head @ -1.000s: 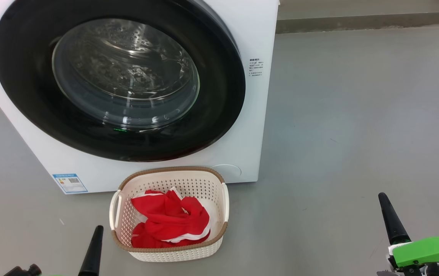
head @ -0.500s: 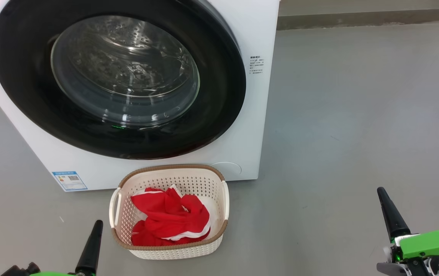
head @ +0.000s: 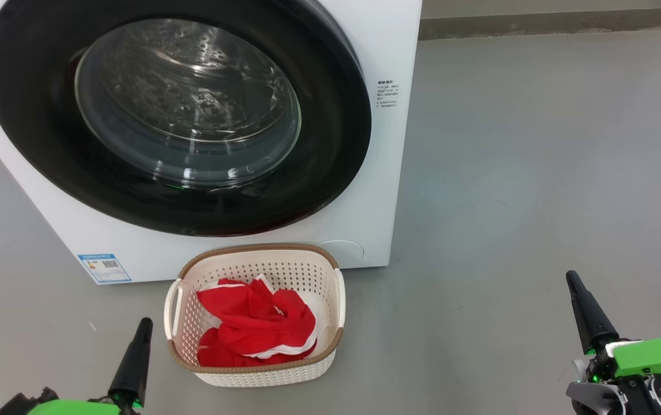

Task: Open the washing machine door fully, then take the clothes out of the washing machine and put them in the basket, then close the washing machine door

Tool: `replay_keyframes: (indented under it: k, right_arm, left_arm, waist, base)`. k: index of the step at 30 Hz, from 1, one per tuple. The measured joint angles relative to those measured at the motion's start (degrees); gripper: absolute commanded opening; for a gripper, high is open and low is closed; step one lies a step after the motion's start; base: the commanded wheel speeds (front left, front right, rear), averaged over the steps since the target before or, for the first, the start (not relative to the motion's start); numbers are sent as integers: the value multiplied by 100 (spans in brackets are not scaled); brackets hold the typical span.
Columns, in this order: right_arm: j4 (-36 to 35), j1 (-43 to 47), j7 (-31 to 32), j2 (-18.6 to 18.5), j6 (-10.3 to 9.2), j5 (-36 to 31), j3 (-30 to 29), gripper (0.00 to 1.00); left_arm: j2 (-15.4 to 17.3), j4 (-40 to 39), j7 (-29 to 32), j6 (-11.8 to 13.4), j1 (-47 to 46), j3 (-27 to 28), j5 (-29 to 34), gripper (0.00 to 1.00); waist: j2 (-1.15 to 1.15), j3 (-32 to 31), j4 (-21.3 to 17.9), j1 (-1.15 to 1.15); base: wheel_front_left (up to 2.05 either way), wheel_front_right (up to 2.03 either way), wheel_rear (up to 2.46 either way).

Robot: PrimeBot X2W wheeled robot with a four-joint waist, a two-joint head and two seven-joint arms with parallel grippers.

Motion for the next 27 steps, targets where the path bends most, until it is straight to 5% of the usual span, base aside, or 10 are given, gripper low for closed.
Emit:
replay_keyframes:
  k: [27]
  right_arm:
    - [25, -54, 49, -10, 0, 207, -8, 0]
  left_arm:
    - [-3, 15, 67, -36, -22, 18, -203, 0]
  waist:
    - [0, 9, 1, 0]
  base:
    - [0, 0, 0]
